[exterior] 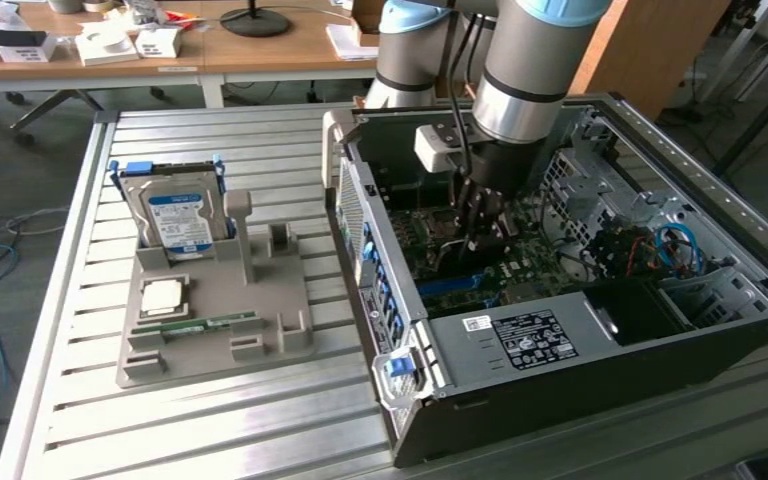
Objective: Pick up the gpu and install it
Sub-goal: 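Insert the gpu into the slot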
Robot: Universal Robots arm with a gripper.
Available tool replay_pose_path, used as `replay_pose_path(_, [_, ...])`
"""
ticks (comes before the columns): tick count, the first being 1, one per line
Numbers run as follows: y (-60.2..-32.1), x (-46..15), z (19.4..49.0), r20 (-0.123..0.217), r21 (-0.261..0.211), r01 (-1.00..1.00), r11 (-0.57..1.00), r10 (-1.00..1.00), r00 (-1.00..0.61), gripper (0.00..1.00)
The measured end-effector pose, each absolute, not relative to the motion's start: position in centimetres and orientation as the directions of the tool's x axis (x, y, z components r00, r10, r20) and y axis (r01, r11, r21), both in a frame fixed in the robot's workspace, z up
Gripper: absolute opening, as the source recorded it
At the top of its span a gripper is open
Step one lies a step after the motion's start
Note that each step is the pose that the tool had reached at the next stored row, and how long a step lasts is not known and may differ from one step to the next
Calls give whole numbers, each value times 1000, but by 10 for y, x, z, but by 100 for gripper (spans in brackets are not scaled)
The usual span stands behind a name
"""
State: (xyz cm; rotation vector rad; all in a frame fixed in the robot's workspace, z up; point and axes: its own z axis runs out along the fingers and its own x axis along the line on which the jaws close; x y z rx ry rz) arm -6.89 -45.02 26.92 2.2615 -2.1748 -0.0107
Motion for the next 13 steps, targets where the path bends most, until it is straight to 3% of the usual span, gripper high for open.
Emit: replay_pose_path(13, [-450,-69,272,-2,7,-999,-39,-999,39,26])
